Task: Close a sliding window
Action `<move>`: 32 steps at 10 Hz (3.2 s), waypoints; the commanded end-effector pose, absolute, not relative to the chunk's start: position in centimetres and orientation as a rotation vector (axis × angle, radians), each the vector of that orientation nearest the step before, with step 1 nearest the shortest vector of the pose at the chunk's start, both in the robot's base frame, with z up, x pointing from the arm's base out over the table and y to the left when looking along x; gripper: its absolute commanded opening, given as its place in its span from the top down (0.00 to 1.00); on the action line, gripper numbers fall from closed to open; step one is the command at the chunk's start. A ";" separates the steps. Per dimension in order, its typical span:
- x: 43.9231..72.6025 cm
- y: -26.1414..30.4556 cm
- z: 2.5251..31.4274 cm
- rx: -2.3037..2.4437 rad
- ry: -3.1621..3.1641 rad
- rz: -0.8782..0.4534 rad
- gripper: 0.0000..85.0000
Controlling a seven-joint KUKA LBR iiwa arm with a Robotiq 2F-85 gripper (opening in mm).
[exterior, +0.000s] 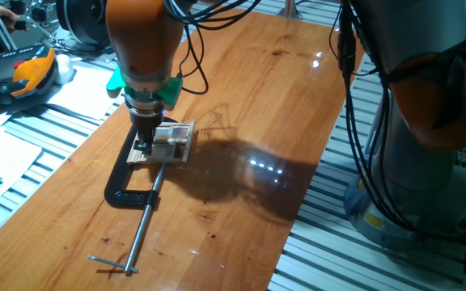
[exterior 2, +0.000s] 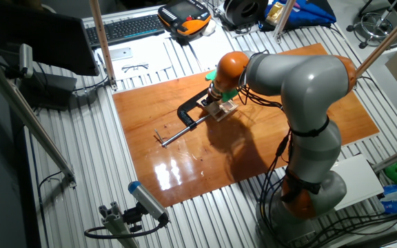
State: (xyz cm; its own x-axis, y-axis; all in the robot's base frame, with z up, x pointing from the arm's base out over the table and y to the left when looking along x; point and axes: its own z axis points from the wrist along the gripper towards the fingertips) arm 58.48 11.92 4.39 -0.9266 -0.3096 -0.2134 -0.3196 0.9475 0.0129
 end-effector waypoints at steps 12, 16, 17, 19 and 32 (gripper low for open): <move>58.1 11.6 4.5 -0.482 2.920 0.036 1.00; 57.8 11.6 4.5 -0.486 2.932 0.025 1.00; 57.7 11.5 4.5 -0.486 2.935 0.026 1.00; 57.6 11.5 4.5 -0.490 2.938 0.018 1.00; 57.1 11.3 4.4 -0.511 2.981 -0.028 1.00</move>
